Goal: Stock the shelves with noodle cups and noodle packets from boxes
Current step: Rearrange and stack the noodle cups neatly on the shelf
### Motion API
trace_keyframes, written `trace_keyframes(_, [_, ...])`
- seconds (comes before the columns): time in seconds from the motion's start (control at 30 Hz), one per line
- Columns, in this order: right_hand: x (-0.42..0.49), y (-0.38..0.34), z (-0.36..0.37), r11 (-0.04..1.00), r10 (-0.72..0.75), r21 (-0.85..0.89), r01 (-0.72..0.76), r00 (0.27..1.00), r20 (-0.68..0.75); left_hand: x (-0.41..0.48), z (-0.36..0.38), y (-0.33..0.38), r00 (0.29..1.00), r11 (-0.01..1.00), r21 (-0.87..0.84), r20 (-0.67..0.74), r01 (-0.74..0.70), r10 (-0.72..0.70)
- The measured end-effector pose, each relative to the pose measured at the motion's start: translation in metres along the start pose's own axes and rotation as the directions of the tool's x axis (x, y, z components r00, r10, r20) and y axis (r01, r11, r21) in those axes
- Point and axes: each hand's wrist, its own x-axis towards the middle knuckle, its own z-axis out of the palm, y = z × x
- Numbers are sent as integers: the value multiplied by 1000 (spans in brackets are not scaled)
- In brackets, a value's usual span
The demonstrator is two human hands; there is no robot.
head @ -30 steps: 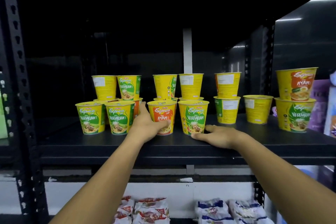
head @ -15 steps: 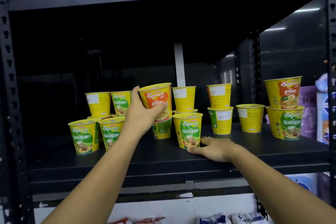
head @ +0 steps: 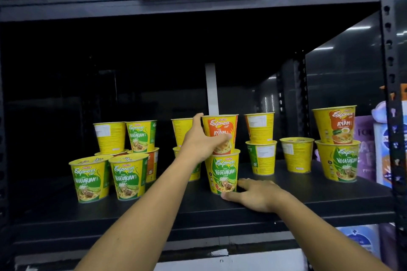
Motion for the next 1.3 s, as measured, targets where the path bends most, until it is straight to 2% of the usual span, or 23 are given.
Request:
trace_keyframes(0.43, [5,3,2,1000,1,-2,-1,1000,0,-1,1,-10,999,999,-35,38,2,0])
trace_keyframes(0.6, [6,6,3,1000,0,12,0,1000,-16,-13,-8,-18,995,1000,-19,102,2,0])
trace_keyframes(0.8, [10,8,5,999,16,48,-14,999,-44,-59,-36,-50,977,973,232,210,-22,-28])
trace_keyframes(0.9, [8,9,6,992,19,127,-10,997,-74,-73,-43,-64,958,915,400,282,-63,-57])
trace_keyframes(1.1, [12,11,7,968,22,252,6,994,-110,-76,-35,-88,907,779,625,355,-50,-226])
trace_keyframes(1.17, [12,11,7,955,20,296,17,993,-120,-73,-33,-88,887,733,677,378,-68,-266])
trace_keyframes(1.3, [9,11,6,909,10,414,52,989,-146,-72,-31,-86,873,712,695,405,-101,-272])
